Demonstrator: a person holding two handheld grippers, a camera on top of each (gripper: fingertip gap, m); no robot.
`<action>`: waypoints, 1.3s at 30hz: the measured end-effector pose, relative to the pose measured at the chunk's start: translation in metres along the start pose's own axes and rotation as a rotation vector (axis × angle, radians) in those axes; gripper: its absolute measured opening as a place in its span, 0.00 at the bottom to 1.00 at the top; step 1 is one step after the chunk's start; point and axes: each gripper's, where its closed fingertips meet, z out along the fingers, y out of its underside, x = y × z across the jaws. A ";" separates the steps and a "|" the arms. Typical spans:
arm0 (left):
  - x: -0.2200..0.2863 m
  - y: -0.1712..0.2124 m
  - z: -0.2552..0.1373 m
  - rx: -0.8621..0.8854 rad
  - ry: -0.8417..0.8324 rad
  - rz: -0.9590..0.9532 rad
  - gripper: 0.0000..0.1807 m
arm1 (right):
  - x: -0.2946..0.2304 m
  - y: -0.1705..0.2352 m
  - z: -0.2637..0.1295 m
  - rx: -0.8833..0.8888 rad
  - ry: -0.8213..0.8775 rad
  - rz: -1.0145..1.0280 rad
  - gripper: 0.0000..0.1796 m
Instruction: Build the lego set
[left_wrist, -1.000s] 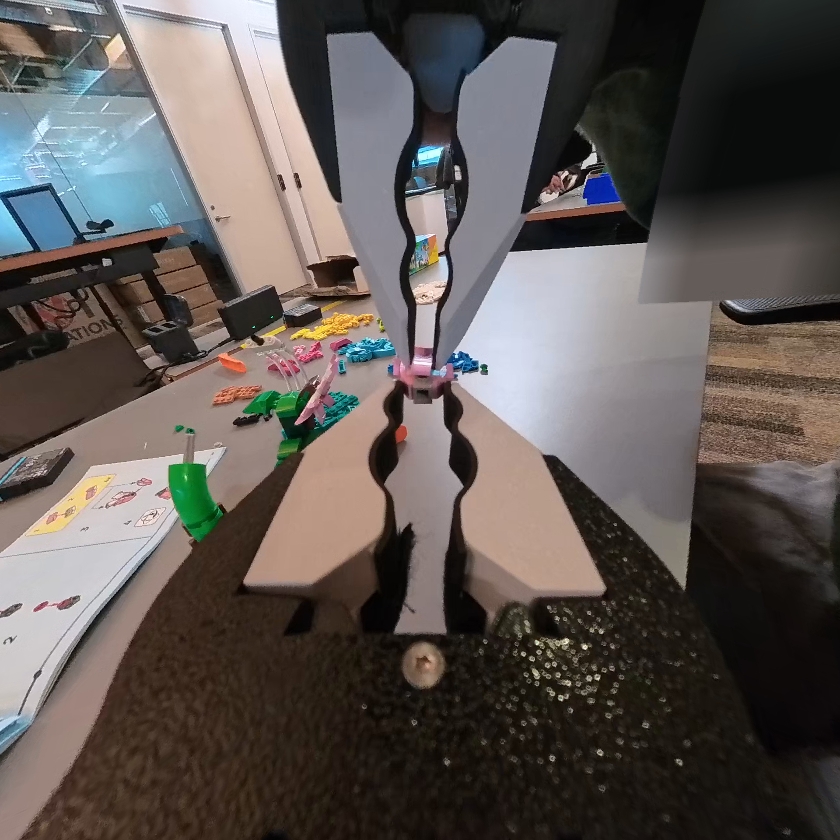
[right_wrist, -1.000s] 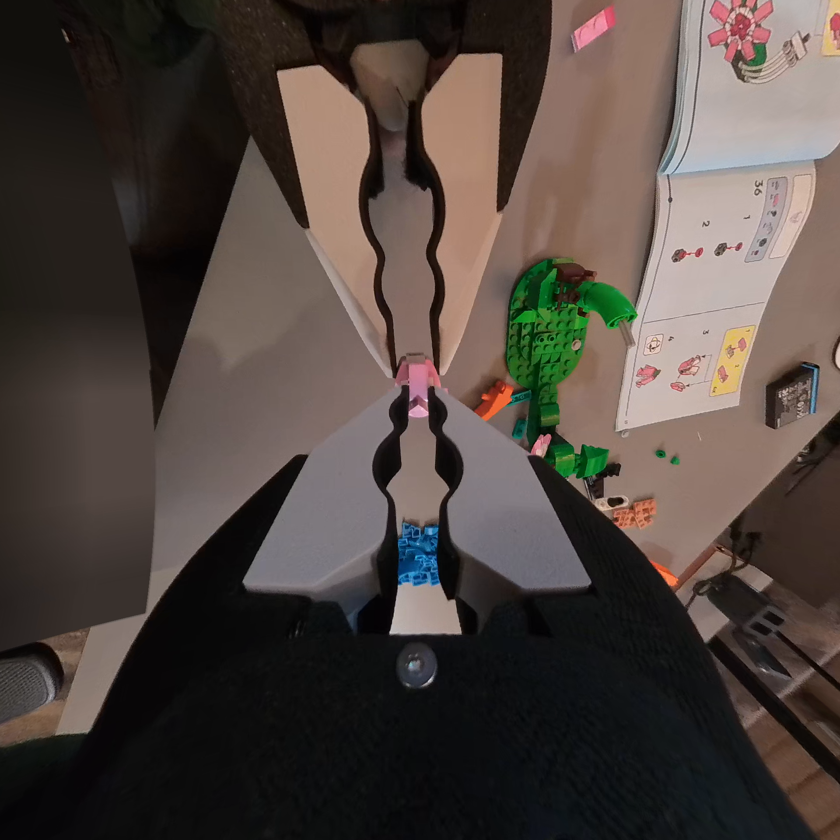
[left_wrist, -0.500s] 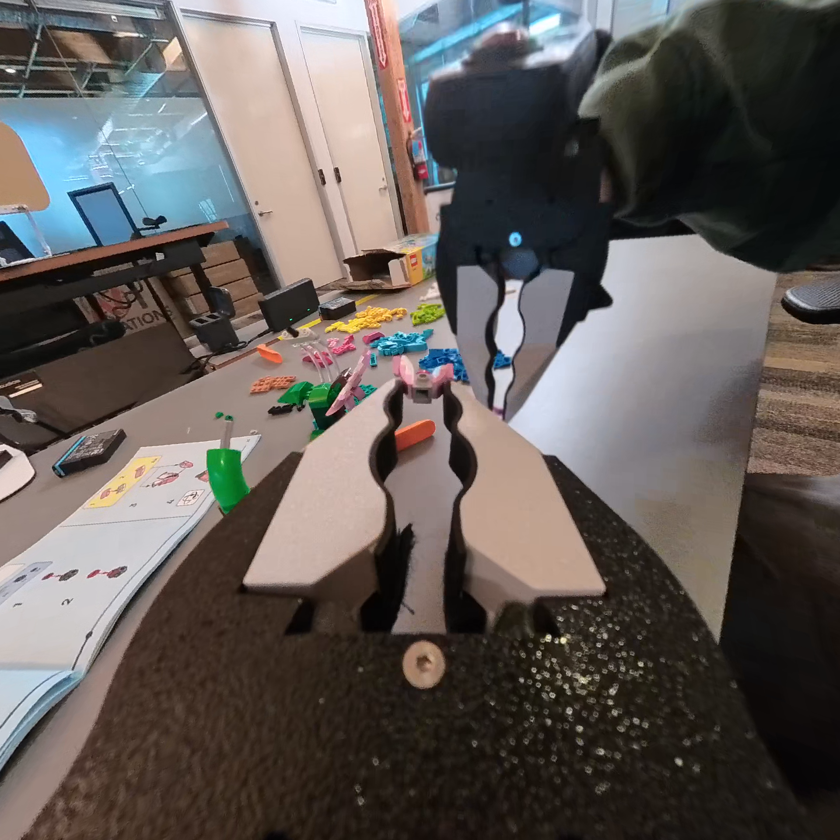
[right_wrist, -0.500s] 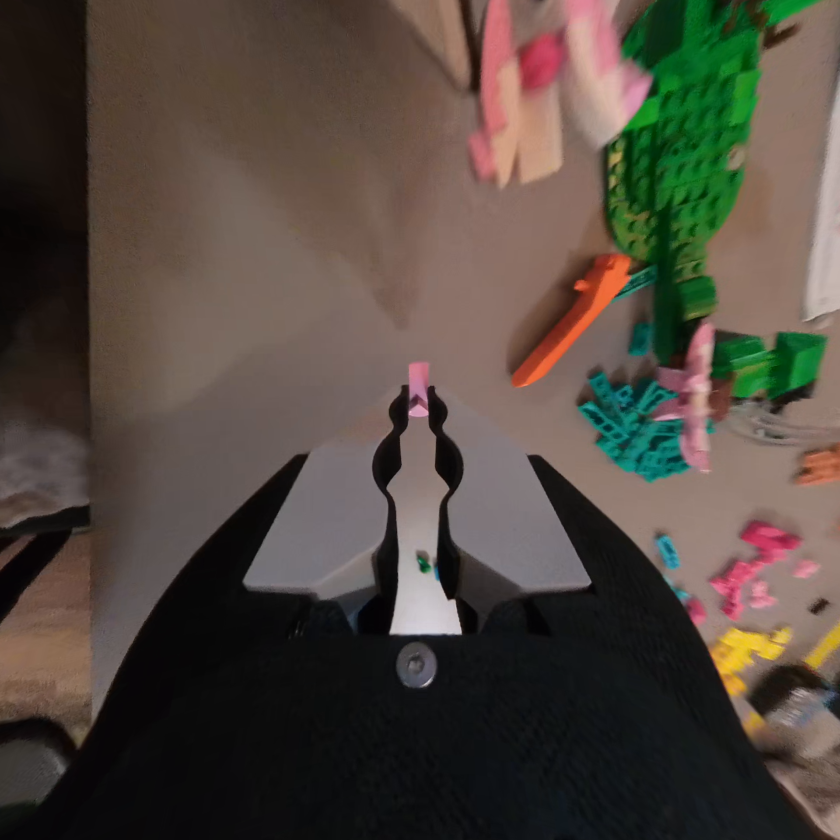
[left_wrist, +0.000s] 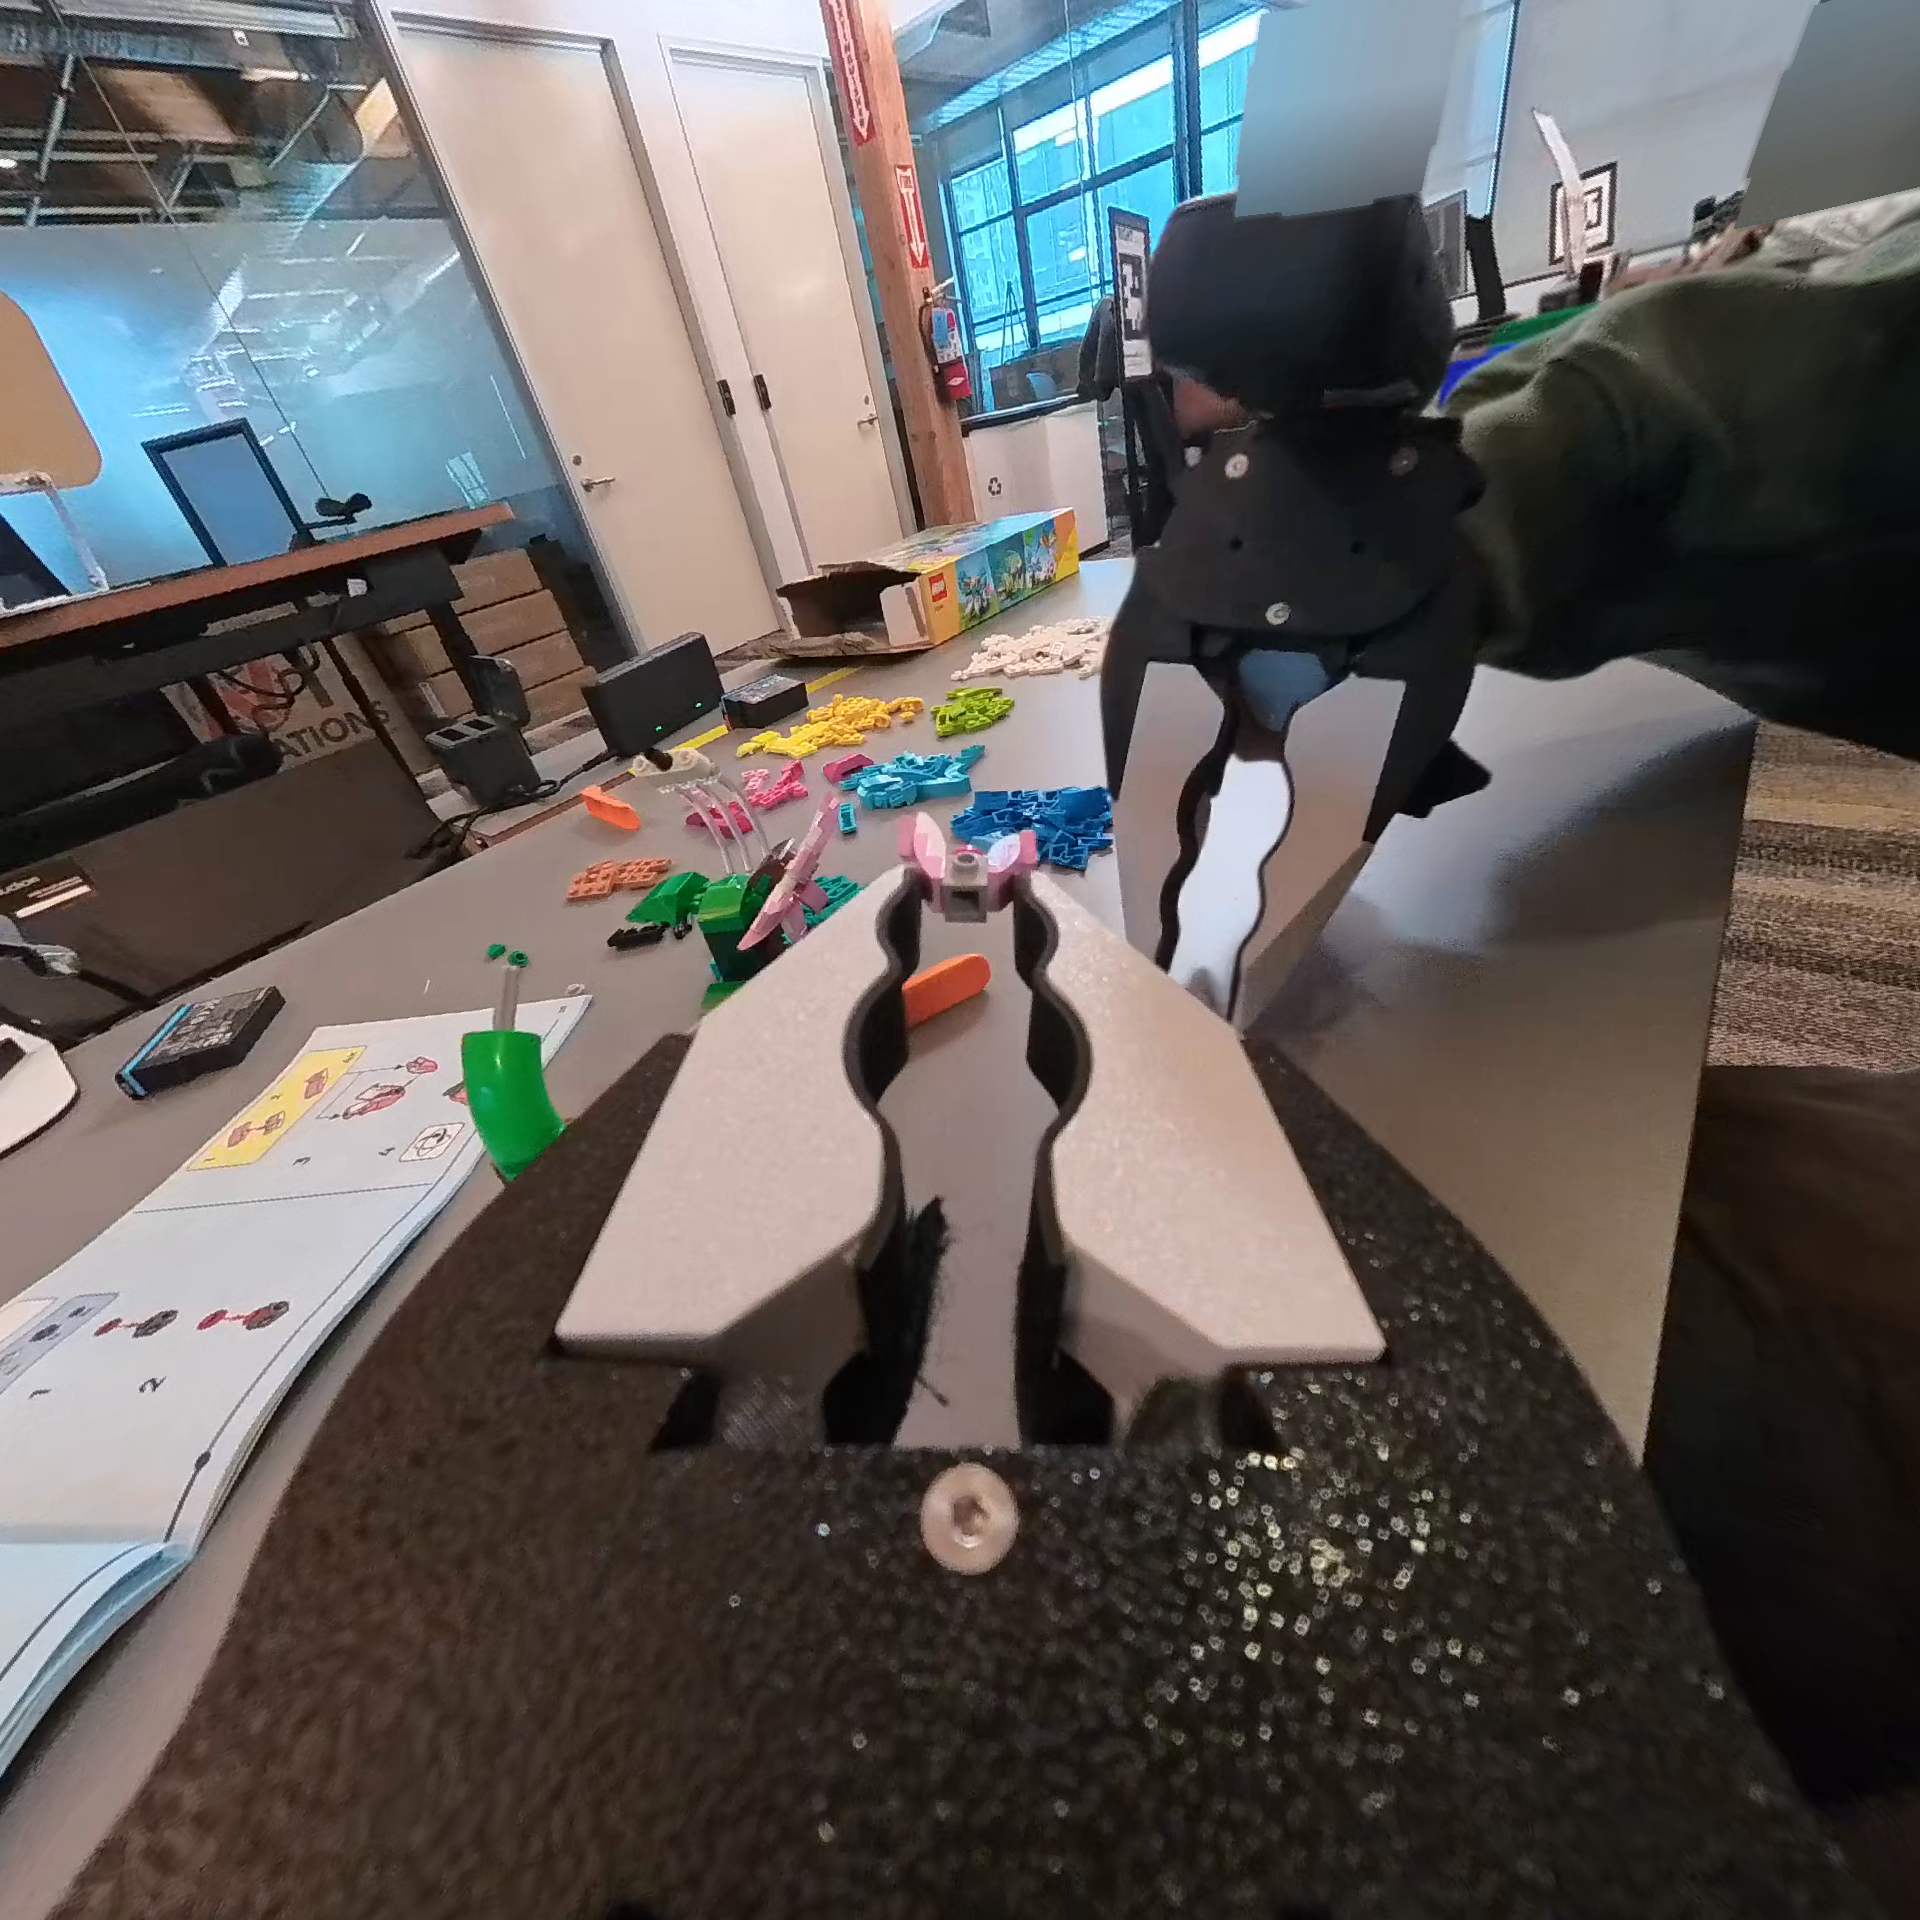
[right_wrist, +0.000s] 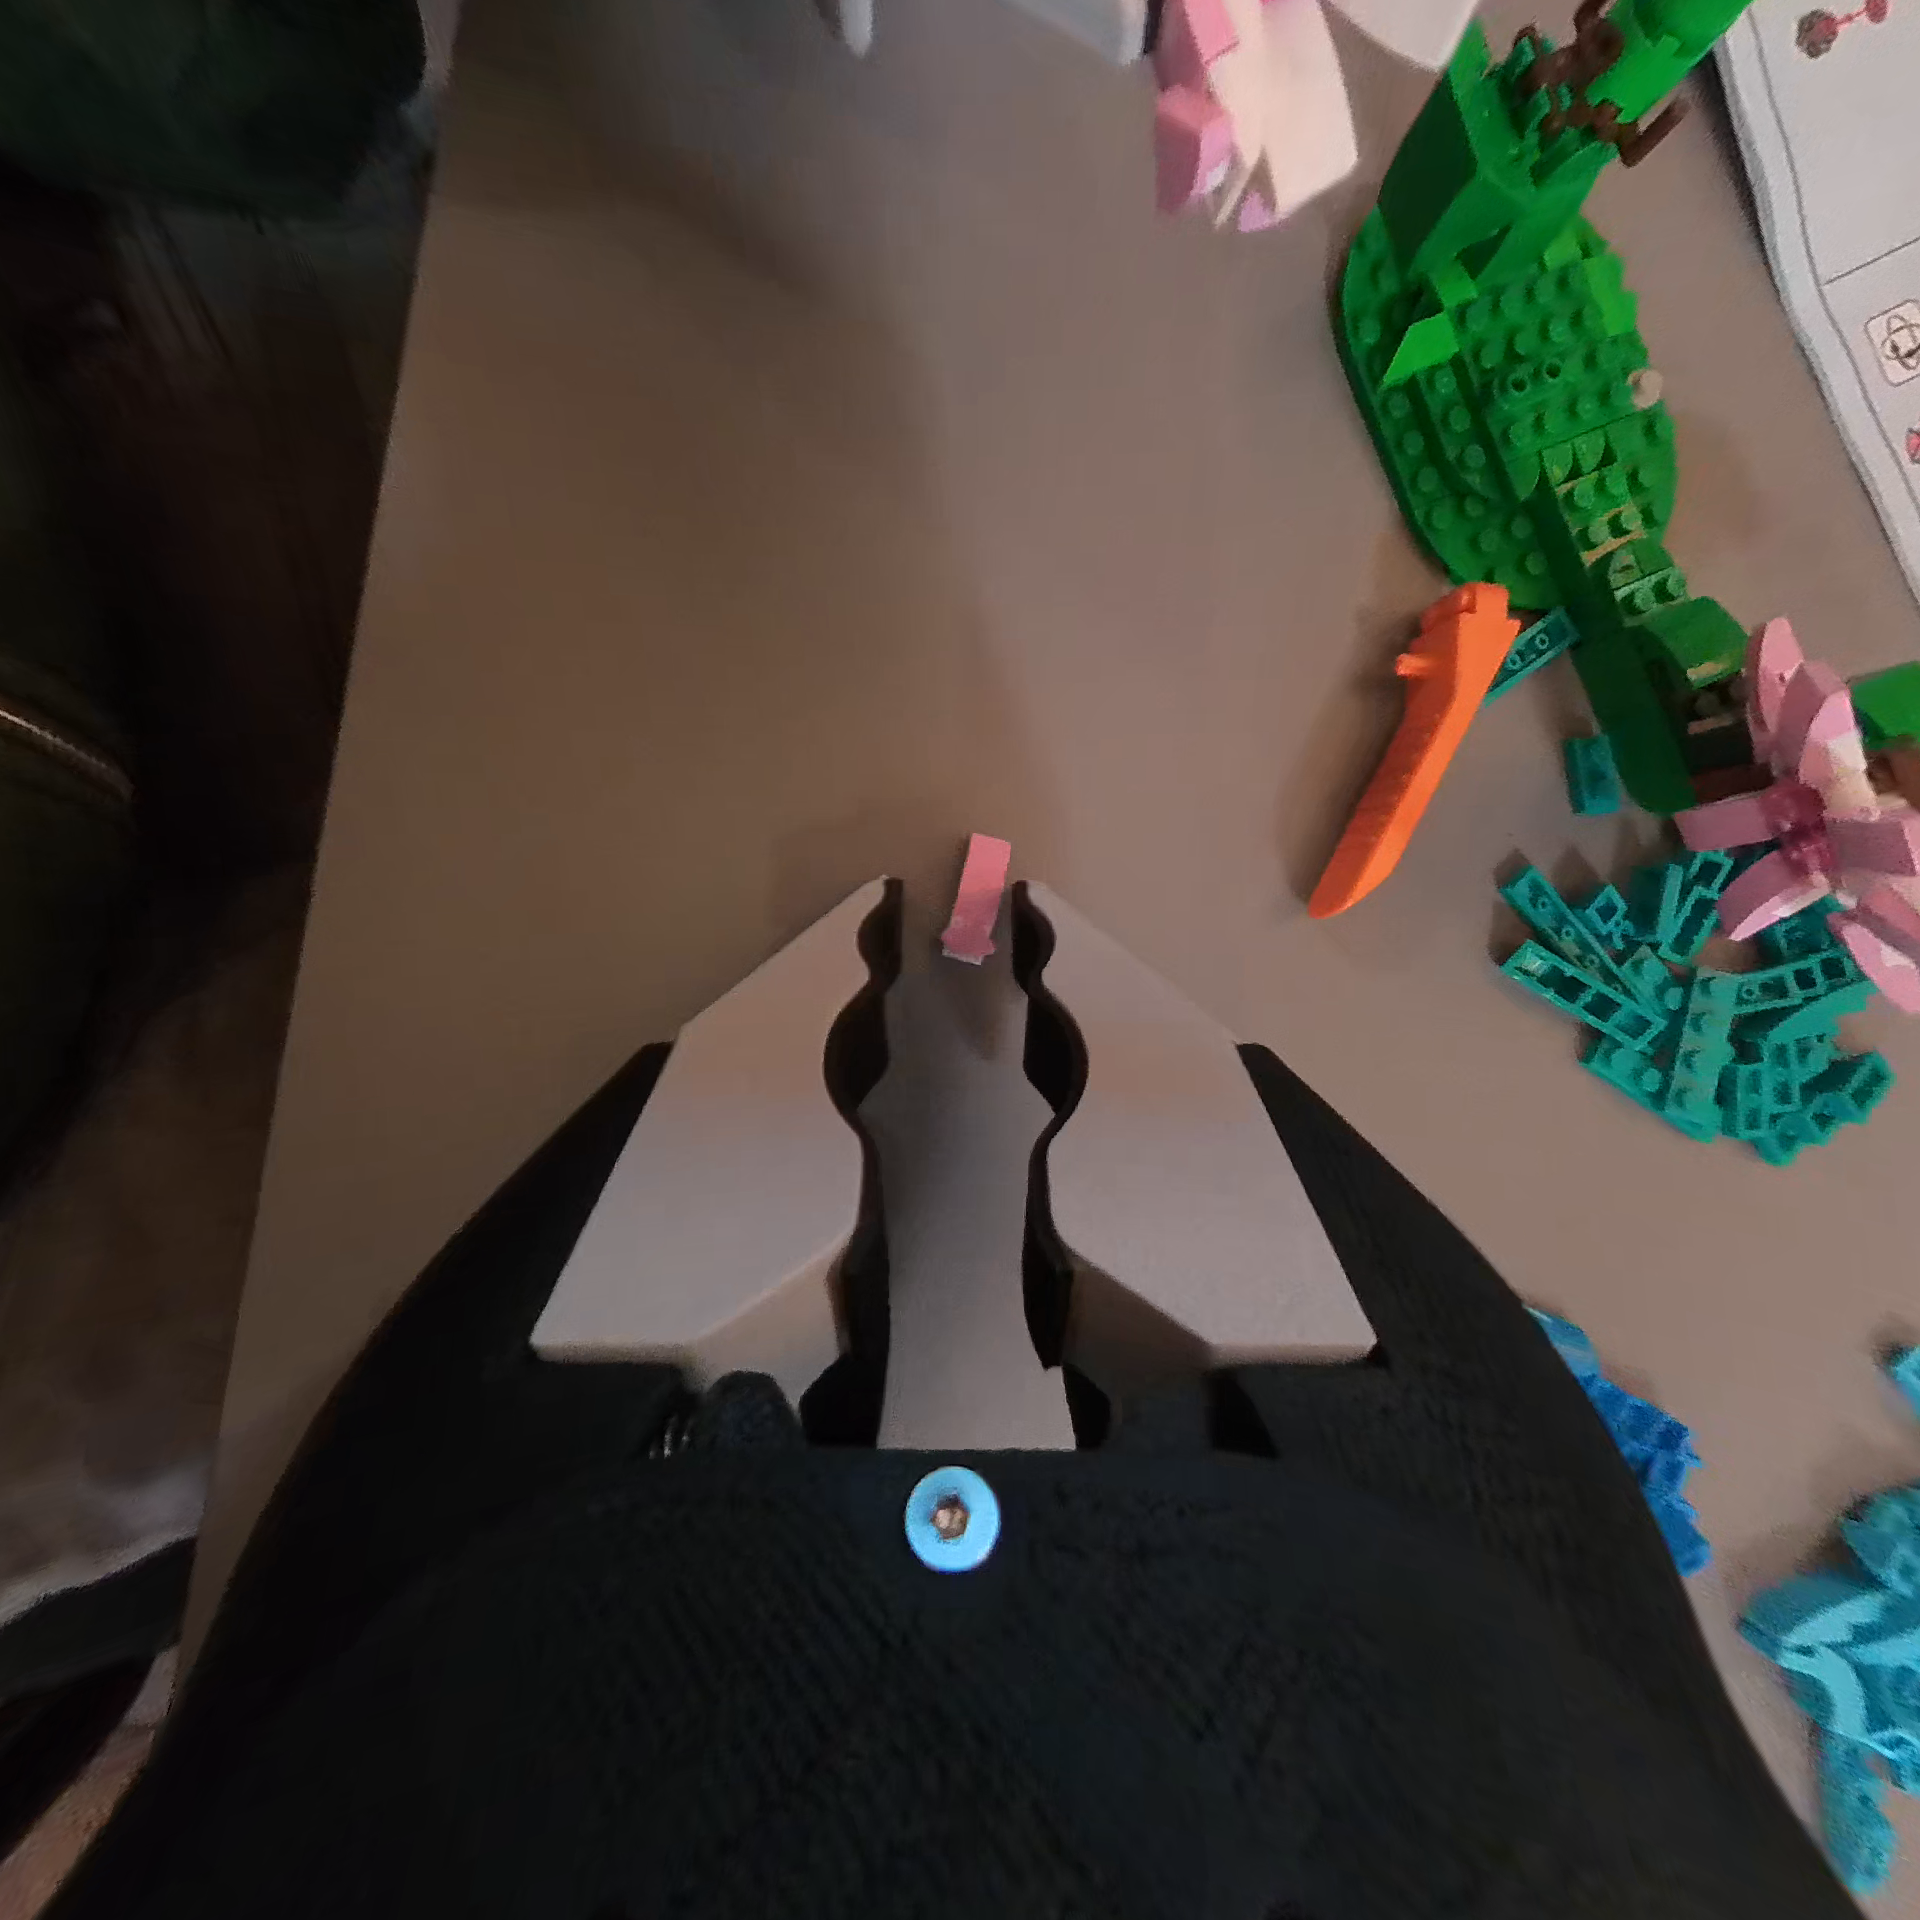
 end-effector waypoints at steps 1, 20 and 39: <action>0.000 0.000 0.000 0.000 0.000 0.001 0.08 | 0.000 -0.001 -0.001 0.027 0.004 0.012 0.10; 0.009 0.003 0.002 -0.025 0.048 0.026 0.08 | 0.012 -0.067 -0.050 0.435 0.067 0.057 0.05; 0.017 -0.003 -0.003 0.024 0.155 -0.035 0.09 | 0.006 -0.102 -0.044 0.033 -0.105 -0.324 0.05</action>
